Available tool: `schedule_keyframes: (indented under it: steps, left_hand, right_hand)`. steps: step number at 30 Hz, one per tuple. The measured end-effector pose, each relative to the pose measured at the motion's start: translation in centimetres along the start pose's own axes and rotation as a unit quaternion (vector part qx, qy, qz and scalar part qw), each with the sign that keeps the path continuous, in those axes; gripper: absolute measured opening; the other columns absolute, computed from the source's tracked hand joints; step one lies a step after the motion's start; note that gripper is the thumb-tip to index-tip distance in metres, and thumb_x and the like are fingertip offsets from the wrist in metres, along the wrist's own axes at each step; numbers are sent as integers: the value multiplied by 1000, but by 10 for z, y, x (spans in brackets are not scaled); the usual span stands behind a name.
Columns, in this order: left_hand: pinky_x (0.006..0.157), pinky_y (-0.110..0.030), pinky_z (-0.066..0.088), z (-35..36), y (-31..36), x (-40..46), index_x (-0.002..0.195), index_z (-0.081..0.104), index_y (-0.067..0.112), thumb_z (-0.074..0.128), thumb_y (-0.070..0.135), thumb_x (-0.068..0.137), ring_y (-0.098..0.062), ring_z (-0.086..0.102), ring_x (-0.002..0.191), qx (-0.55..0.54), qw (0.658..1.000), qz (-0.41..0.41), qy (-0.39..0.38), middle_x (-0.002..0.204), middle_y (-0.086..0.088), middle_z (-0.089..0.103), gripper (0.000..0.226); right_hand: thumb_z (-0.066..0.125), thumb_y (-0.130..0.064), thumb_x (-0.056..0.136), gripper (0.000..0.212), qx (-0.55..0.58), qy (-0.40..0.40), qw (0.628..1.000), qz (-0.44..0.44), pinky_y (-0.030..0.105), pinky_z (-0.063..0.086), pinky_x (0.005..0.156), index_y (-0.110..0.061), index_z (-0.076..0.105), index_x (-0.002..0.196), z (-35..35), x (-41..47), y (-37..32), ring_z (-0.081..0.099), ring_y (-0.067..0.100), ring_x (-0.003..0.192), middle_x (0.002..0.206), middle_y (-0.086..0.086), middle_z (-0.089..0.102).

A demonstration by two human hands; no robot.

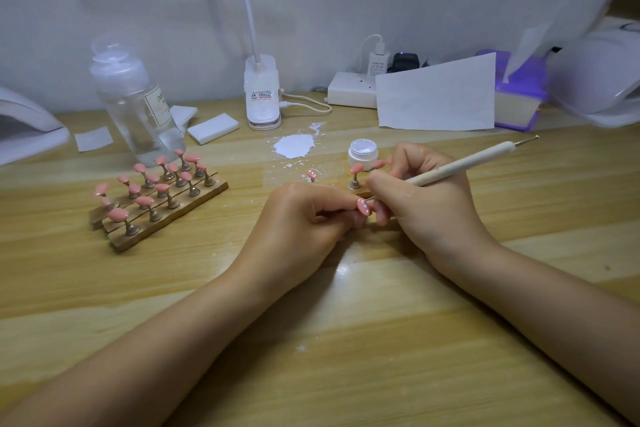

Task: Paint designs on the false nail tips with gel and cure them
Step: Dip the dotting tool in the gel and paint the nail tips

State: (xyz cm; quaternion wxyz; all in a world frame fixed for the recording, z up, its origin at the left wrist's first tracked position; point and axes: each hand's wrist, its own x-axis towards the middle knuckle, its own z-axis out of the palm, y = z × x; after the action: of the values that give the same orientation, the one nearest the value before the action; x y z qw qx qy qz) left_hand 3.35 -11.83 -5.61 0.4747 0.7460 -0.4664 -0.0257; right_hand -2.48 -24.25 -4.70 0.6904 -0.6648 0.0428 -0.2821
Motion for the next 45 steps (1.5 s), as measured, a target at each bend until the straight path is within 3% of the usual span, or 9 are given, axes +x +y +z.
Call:
schedule_keyframes:
  steps: [9, 13, 17, 20, 24, 32, 36, 40, 45]
  left_hand:
    - [63, -9, 39, 1, -2, 0, 79, 73, 12, 62, -3, 82, 14, 51, 60, 2, 1000, -1, 1, 65, 14, 62, 18]
    - [64, -9, 40, 1, -2, 0, 79, 73, 7, 63, -2, 81, 15, 51, 60, 9, 1000, -2, 4, 68, 11, 65, 14]
    - [63, -10, 40, 1, -2, 0, 82, 74, 4, 63, -4, 81, 14, 52, 59, 6, 1000, -13, 4, 70, 6, 67, 14]
    - [62, -7, 37, 1, -2, 0, 79, 74, 5, 62, -6, 79, 15, 51, 58, 15, 1000, -10, 6, 65, 15, 62, 16]
    - [62, -8, 38, 1, -2, 0, 78, 73, 4, 62, -6, 80, 14, 52, 58, 14, 1000, -7, 5, 66, 12, 64, 15]
    - [62, -11, 40, 1, -2, 0, 76, 72, 5, 62, -4, 81, 13, 51, 58, 10, 1000, -8, 2, 64, 12, 62, 15]
    - [63, -13, 43, 1, -3, 0, 77, 73, 4, 62, -4, 81, 13, 52, 60, 9, 1000, -10, 5, 67, 7, 66, 14]
    - [64, -18, 46, 1, -4, 0, 77, 73, 6, 62, -3, 81, 11, 52, 61, 8, 1000, -9, 4, 69, 5, 68, 14]
    - [63, -17, 45, 1, -3, 0, 76, 73, 8, 62, -4, 81, 12, 52, 61, 9, 1000, -7, 6, 67, 9, 66, 17]
  right_hand:
    - [52, 12, 77, 41, -5, -4, 1000, 5, 18, 47, 46, -11, 32, 50, 0, -1, 0, 55, 11, 46, 31, -1, 43]
    - [52, 10, 76, 41, -10, 7, 1000, 5, 17, 43, 43, -13, 32, 49, 0, -1, -1, 50, 11, 37, 34, 1, 43]
    - [53, 7, 76, 42, -27, 12, 1000, -1, 21, 44, 47, -15, 31, 48, -1, 0, 0, 51, 23, 48, 30, -7, 38]
    - [53, 9, 76, 43, -33, 11, 999, -4, 17, 38, 42, -15, 31, 48, -1, 0, 0, 47, 20, 41, 30, -6, 38]
    - [52, 11, 76, 42, -31, 6, 999, -5, 11, 34, 37, -14, 30, 49, 0, -1, 0, 41, 6, 27, 30, -5, 39]
    - [52, 13, 77, 42, -22, -2, 1000, -2, 13, 40, 41, -11, 29, 50, 1, -1, 0, 40, 4, 27, 29, -5, 37]
    - [53, 10, 76, 41, -20, 7, 1000, -5, 15, 43, 44, -11, 29, 50, 0, 0, 0, 44, 14, 34, 30, -3, 36]
    - [52, 12, 77, 42, -17, 1, 1000, -4, 10, 37, 38, -11, 29, 50, 0, 0, 1, 42, 6, 28, 29, -4, 38]
    - [53, 9, 76, 42, -33, 4, 999, -11, 14, 40, 43, -13, 31, 48, -1, 0, 2, 44, 11, 31, 29, -4, 40]
